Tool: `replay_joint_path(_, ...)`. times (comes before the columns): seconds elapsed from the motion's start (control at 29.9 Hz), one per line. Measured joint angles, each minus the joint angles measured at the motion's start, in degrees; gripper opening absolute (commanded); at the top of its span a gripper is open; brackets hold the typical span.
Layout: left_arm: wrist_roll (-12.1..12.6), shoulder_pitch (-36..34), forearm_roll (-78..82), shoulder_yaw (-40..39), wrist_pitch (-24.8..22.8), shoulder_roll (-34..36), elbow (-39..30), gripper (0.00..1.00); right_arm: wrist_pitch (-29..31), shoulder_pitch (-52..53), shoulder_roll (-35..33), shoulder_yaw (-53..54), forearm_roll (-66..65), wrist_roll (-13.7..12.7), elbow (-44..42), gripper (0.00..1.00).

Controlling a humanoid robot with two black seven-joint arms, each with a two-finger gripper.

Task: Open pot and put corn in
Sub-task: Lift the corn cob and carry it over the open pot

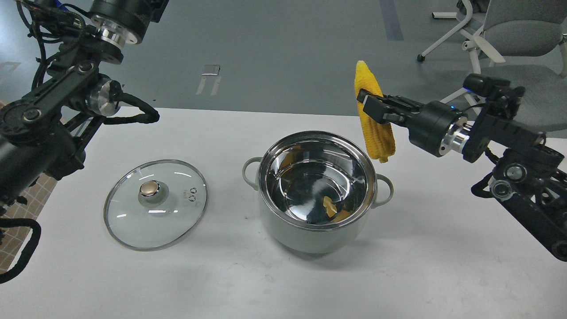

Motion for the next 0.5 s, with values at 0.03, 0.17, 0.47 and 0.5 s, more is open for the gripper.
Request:
replay_joint_path(0.03,0.0,-0.12,0.0,0.0,0.0,0.05,0.0,0.97,0.02,1.39,0.39,-2.81,-0.03,-0.09,-0.18,0.0)
replay_joint_path(0.17,0.0,-0.29,0.0,-0.01,0.01,0.36,0.0,0.97,0.04,4.83,0.7,-10.99,-0.7,-0.27,-0.5,0.0)
replay_joint_path(0.47,-0.03,-0.31,-0.07,-0.05,0.06,0.43,0.0,0.97,0.04,8.17,0.94,-18.93,-6.68,-0.32,-3.04,0.0)
replay_joint_path(0.5,-0.05,-0.31,-0.07,-0.06,0.07,0.43,0.0,0.97,0.03,8.18,1.16,-18.99,-6.75,-0.32,-3.32,0.0)
